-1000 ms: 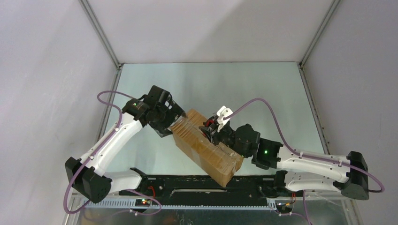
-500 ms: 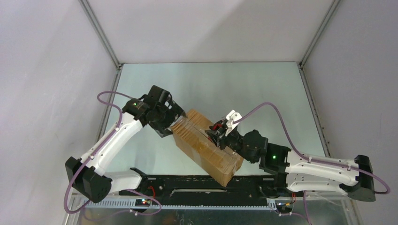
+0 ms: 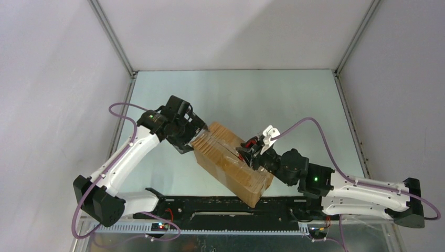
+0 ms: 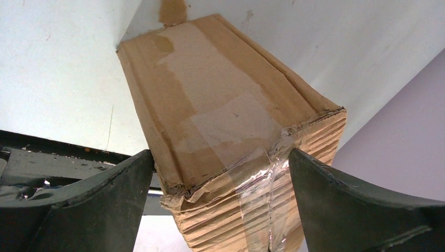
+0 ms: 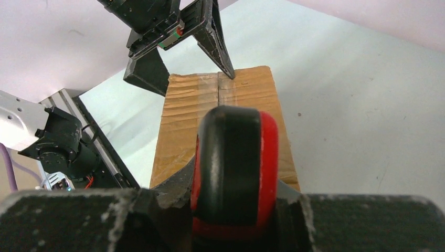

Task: Unpack the express box
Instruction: Cut the express box at the center of the board.

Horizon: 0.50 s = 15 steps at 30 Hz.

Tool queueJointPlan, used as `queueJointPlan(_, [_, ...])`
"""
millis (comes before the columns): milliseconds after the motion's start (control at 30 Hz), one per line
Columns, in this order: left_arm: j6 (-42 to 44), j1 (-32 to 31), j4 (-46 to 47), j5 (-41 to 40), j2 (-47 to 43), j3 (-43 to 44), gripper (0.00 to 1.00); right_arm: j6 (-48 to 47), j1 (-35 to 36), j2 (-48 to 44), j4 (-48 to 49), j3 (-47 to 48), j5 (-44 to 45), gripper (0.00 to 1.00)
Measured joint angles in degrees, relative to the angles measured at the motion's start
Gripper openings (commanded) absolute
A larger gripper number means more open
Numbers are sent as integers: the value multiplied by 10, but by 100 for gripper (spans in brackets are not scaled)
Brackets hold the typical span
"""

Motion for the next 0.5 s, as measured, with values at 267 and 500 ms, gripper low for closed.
queueJointPlan(267, [0,3,-1,1,0,0,98,5,11,-22,-25,-3,10,0])
queueJointPlan(500, [0,4,-2,2,2,1,98,15,20,-46,-54,-3,21,0])
